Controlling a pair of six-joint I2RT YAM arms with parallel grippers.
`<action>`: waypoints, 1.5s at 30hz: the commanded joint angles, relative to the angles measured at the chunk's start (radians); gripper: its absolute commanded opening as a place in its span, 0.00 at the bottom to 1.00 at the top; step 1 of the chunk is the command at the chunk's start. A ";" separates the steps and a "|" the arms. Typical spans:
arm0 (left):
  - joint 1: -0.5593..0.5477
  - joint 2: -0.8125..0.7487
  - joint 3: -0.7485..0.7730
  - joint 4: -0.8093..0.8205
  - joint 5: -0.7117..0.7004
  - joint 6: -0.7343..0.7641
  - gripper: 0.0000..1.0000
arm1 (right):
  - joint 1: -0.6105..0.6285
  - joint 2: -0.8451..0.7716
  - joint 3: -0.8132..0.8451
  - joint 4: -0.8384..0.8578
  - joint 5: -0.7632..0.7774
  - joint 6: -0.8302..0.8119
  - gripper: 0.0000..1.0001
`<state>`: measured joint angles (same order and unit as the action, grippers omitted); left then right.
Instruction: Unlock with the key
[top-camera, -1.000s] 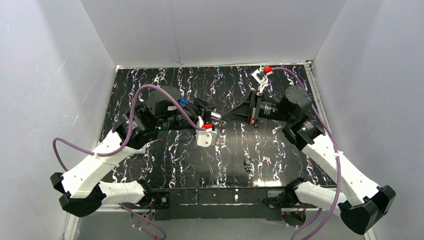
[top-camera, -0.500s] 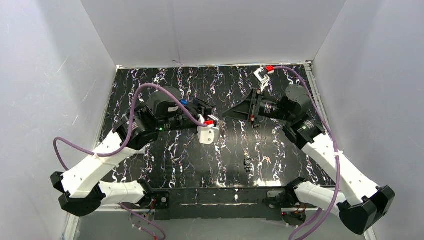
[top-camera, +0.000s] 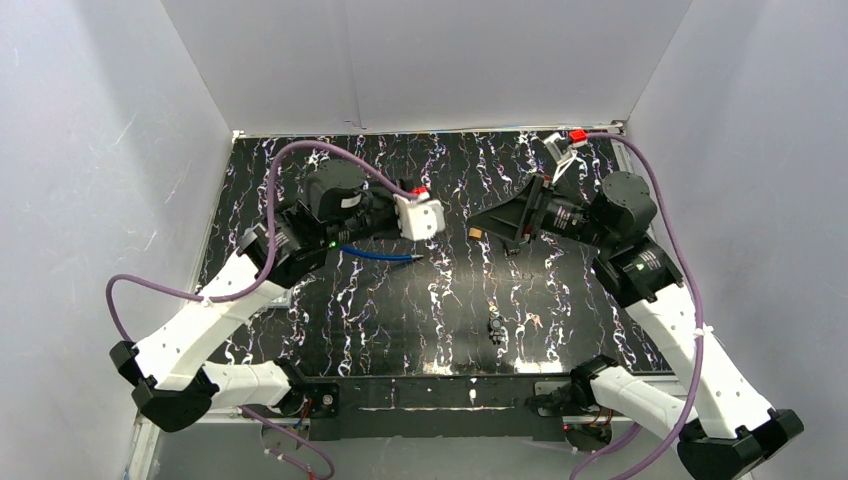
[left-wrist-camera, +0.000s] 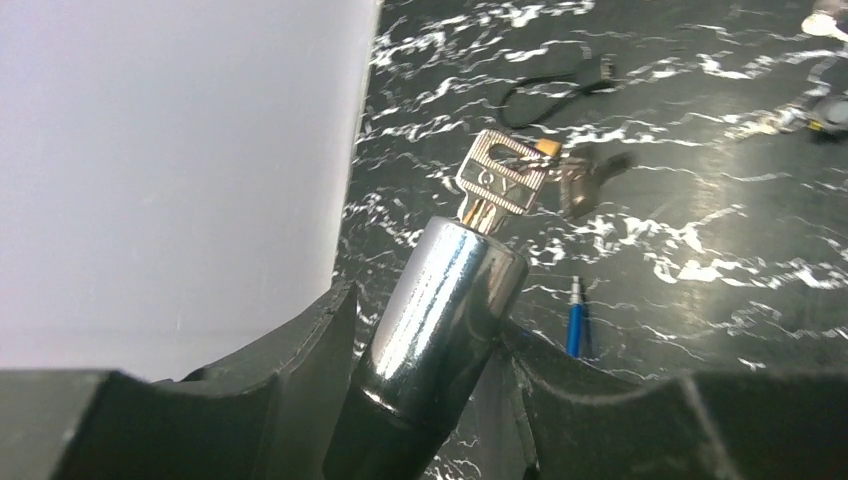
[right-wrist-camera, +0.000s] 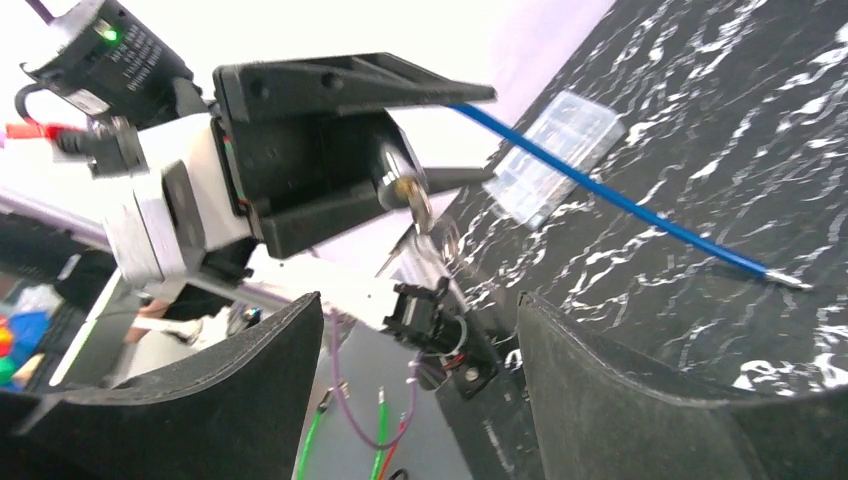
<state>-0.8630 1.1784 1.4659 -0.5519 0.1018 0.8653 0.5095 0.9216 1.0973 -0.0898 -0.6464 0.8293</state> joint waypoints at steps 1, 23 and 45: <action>0.064 -0.003 0.066 0.139 -0.087 -0.118 0.00 | -0.025 -0.014 -0.032 -0.033 0.068 -0.105 0.78; 0.149 0.127 0.311 0.035 -0.234 -0.651 0.00 | 0.565 0.256 -0.175 0.559 0.599 -0.721 0.83; 0.178 0.188 0.586 -0.065 -0.171 -0.924 0.00 | 0.650 0.644 0.133 0.711 0.517 -0.769 0.78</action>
<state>-0.6925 1.3701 1.9818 -0.6283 -0.0927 -0.0279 1.1536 1.5553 1.1575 0.5355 -0.0977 0.0565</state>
